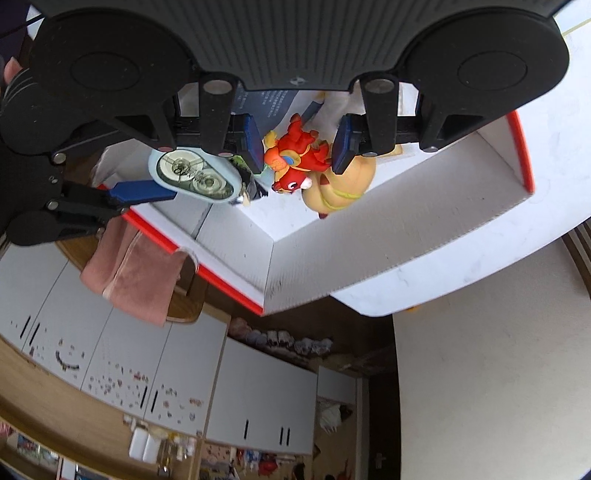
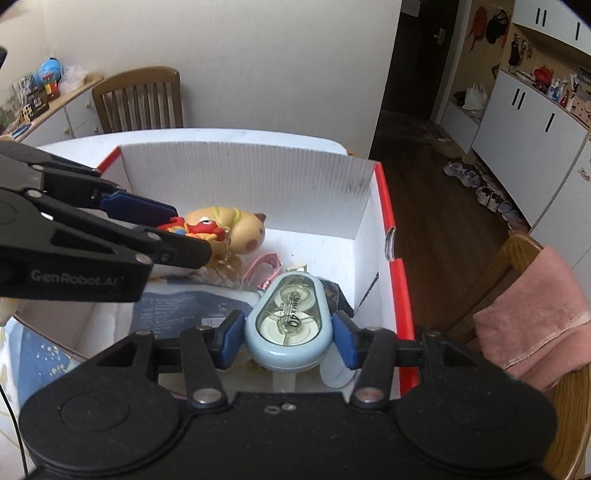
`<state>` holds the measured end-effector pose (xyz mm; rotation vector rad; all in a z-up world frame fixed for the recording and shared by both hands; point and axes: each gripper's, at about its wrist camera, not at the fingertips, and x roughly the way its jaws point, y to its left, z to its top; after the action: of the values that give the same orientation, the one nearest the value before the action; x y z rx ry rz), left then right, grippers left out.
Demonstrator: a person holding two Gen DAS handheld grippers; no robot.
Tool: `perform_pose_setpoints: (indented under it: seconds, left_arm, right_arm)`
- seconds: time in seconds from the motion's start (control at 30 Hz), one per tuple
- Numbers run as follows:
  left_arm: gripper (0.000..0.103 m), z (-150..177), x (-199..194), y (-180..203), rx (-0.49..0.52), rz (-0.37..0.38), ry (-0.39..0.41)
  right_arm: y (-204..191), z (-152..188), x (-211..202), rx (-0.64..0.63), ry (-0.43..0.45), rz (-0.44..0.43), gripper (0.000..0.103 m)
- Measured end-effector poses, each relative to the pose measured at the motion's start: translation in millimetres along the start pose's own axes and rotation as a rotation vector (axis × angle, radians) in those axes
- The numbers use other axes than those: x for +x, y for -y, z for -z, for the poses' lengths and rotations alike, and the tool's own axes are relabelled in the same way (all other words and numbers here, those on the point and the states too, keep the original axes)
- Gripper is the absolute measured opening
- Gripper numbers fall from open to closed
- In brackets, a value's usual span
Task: Organize objects
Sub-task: 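Open both grippers to drop the keychain and tape case into the box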
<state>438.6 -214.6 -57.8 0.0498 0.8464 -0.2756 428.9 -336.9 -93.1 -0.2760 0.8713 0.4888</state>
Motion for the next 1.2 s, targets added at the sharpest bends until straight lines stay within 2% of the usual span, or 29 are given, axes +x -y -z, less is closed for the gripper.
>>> perform_pose_setpoints:
  seconds: [0.2,0.4,0.5,0.67,1.2]
  left_arm:
    - [0.039,-0.9,19.1,-1.1,0.016,0.0,-0.056]
    - [0.039,-1.7,23.8,4.9,0.068,-0.007,-0.071]
    - [0.043,-2.1,22.2,8.0,0.087,-0.013,-0.068]
    - [0.051,0.7,13.6,8.9,0.085,-0.01,-0.044]
    - [0.051,18.6,-57.7,0.2,0.011,-0.029,0.103]
  right_arm:
    - [4.3,-0.3,6.0,-0.007,-0.009,-0.005,0.051]
    - [10.3,0.6,7.5,-0.006,-0.003,-0.018,0.052]
    - [11.4,0.6,3.8,-0.005,0.011,-0.022,0.056]
    - [11.7,3.2,-5.1,-0.013,0.034,-0.028,0.06]
    - [4.4,7.9,-54.9,0.062,0.127,-0.045,0.062]
